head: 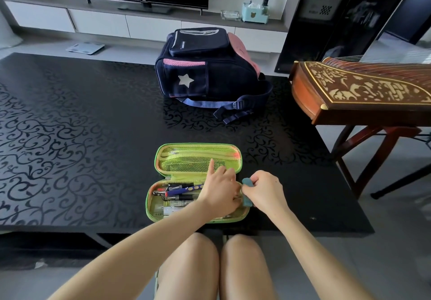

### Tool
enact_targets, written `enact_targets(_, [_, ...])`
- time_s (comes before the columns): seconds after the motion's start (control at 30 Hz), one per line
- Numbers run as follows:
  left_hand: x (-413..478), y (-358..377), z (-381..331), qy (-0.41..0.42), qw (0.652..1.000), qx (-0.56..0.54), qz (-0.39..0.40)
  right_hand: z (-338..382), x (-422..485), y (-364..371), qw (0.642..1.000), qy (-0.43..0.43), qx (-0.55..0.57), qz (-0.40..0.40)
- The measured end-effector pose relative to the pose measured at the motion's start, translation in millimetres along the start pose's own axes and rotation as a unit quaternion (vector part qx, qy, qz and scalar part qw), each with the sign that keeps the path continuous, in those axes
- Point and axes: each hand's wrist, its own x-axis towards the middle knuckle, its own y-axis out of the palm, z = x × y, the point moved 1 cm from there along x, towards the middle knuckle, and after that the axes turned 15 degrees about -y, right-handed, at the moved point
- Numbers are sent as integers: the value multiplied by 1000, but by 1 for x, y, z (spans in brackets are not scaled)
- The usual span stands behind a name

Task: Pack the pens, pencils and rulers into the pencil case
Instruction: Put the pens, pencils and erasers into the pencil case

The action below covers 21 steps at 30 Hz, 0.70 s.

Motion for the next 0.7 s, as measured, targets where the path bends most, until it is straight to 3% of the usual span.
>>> enact_targets(0.4, [-8,-3,3,-56,995,-80,-37,4,2,2,1000,4,-6,12])
enact_targets(0.53, [-16,-12,25,-107,976,-166,-89,13,5,16,998,13,-54,36])
enact_targets(0.7, [-22,-20,73,-186,958,-174,-134,28,3,15,988,-33,-147,31])
